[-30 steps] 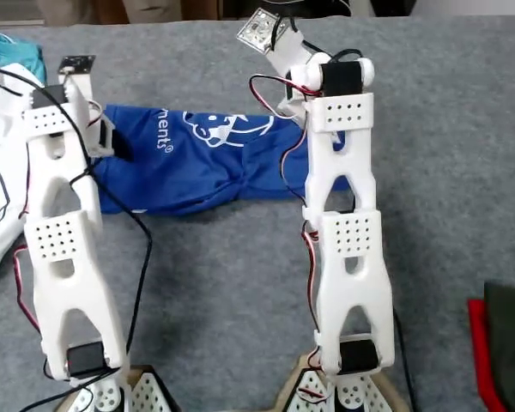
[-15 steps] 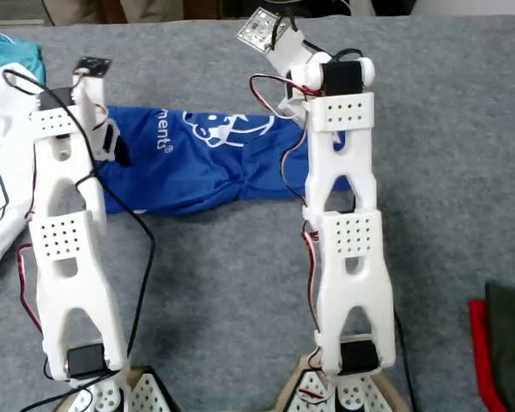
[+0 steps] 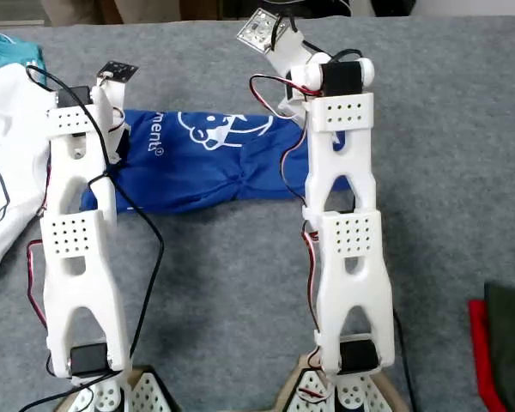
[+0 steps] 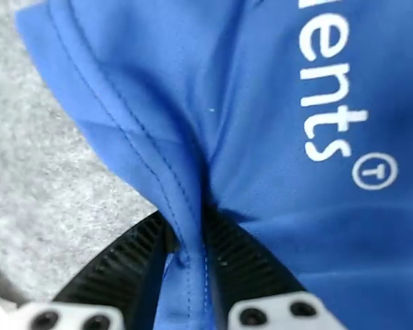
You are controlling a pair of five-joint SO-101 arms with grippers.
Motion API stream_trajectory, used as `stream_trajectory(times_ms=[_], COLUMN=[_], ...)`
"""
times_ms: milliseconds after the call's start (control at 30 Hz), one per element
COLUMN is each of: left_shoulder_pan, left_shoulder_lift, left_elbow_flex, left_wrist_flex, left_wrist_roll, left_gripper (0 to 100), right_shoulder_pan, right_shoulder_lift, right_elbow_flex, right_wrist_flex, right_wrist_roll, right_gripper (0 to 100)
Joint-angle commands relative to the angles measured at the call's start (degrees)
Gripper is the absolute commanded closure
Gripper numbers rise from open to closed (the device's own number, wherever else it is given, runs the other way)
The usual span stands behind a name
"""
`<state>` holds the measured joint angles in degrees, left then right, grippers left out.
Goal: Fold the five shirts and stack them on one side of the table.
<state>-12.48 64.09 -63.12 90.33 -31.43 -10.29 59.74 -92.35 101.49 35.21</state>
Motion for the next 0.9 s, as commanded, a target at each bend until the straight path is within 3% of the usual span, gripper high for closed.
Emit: stream_trajectory(times_ms=[0, 300, 733, 867], left_shoulder_pan=[2.02, 16.79, 37.45, 41.32], left_shoulder_lift=[0.04, 0.13, -7.78, -8.13], left_elbow_flex=[-5.71, -32.26, -32.35, -31.82], left_wrist_flex=[0.97, 9.58, 9.05, 3.87], left_wrist_roll=[3.16, 5.19, 5.27, 5.36], left_gripper=[98, 98, 98, 98], right_shoulder_pan=[1.01, 8.75, 29.14, 33.1], right_shoulder_lift=[-4.7, -12.79, -21.58, -21.67], right_elbow_flex=[-2.51, -3.12, -3.12, -3.12], right_wrist_flex=[0.7, 0.62, 0.09, 0.09], right_wrist_roll=[-0.26, -0.18, 14.07, 16.7], right_gripper=[98.9, 98.9, 98.9, 98.9])
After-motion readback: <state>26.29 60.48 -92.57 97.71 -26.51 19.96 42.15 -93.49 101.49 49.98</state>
